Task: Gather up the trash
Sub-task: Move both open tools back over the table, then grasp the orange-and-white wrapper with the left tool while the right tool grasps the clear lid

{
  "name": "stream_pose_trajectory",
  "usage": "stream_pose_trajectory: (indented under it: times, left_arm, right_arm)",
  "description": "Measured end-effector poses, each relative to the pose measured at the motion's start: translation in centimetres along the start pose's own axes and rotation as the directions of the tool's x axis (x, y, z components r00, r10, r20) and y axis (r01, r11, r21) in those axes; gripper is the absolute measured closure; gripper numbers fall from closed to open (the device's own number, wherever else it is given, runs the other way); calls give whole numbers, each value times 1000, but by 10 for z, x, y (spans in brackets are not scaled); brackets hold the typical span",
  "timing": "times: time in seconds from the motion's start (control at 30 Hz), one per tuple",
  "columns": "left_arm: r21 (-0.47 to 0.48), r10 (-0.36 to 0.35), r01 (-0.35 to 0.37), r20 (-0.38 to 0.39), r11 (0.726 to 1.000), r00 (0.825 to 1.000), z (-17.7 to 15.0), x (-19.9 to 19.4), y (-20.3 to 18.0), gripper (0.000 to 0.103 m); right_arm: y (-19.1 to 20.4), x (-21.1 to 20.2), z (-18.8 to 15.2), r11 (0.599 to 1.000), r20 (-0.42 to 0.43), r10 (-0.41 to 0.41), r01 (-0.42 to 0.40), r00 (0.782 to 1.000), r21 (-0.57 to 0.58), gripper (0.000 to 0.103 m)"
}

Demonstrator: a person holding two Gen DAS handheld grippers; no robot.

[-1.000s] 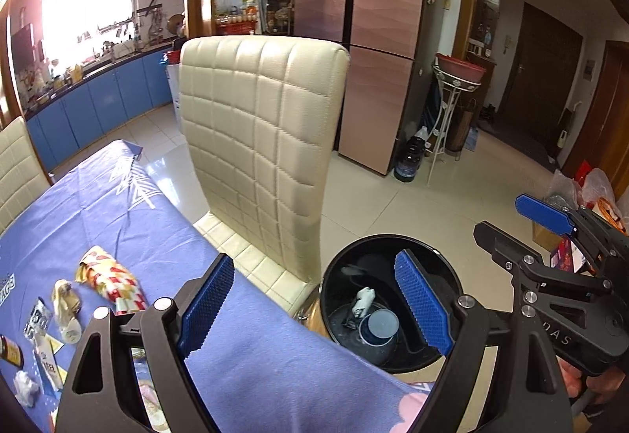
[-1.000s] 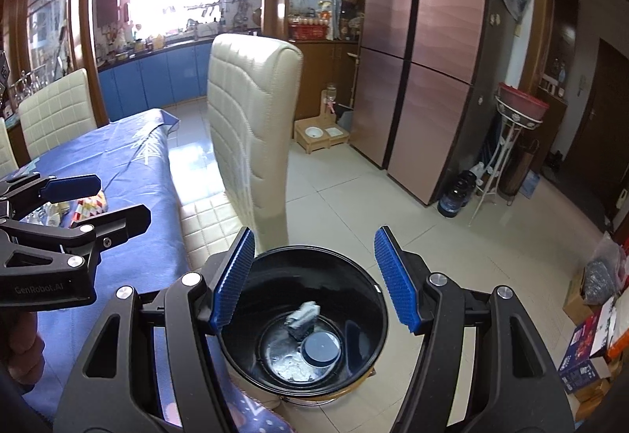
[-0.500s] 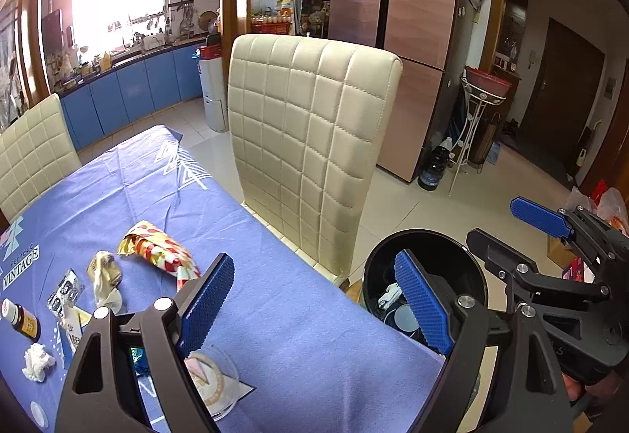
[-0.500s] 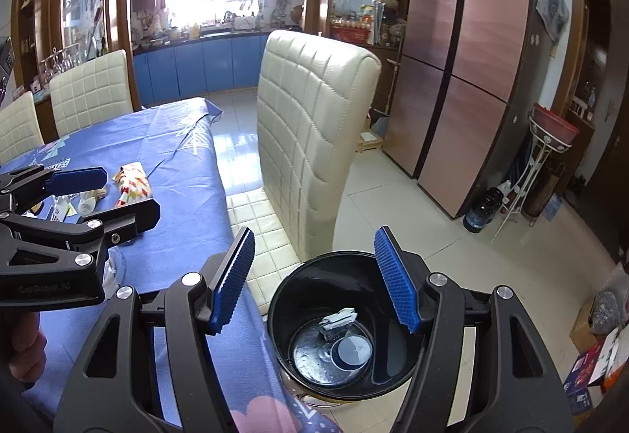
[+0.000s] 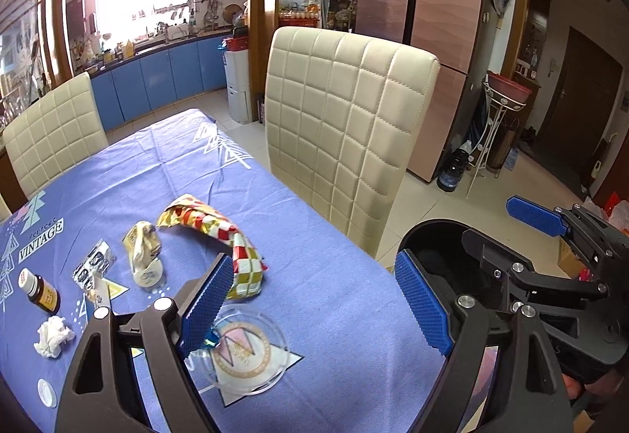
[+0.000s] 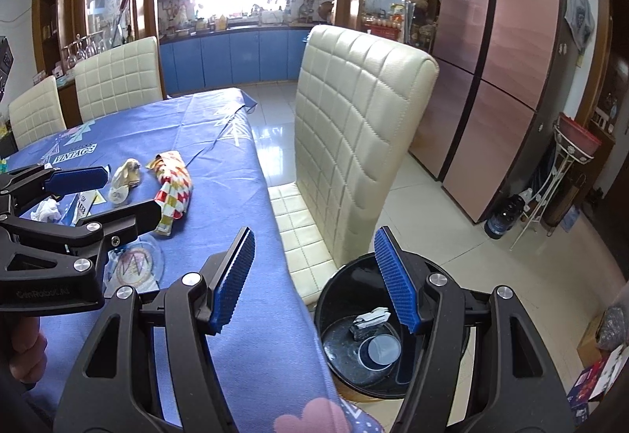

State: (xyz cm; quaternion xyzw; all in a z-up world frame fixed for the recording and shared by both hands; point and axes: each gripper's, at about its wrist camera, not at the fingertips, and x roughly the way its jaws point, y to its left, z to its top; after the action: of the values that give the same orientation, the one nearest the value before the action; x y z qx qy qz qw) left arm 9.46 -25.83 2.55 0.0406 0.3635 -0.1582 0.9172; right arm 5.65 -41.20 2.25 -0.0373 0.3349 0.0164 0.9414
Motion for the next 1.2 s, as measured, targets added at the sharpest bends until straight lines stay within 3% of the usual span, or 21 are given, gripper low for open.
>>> stream_pose_trajectory:
  times: [0.5, 0.73, 0.97, 1.2]
  left_arm:
    - [-94, 91, -95, -49, 991, 995, -35, -13, 67, 21]
    - [-155, 159, -170, -83, 973, 984, -61, -22, 110, 21]
    - [-208, 246, -269, -126, 940, 961, -88, -30, 152, 21]
    - [-235, 234, -286, -226, 929, 946, -121, -20, 182, 21]
  right_arm:
    - [68, 18, 1, 991, -42, 103, -106, 994, -80, 38]
    - [111, 27, -3, 980, -63, 155, -162, 986, -115, 30]
    - [146, 40, -10, 970, -102, 196, -208, 975, -126, 12]
    - [180, 62, -30, 961, -177, 216, -241, 960, -136, 9]
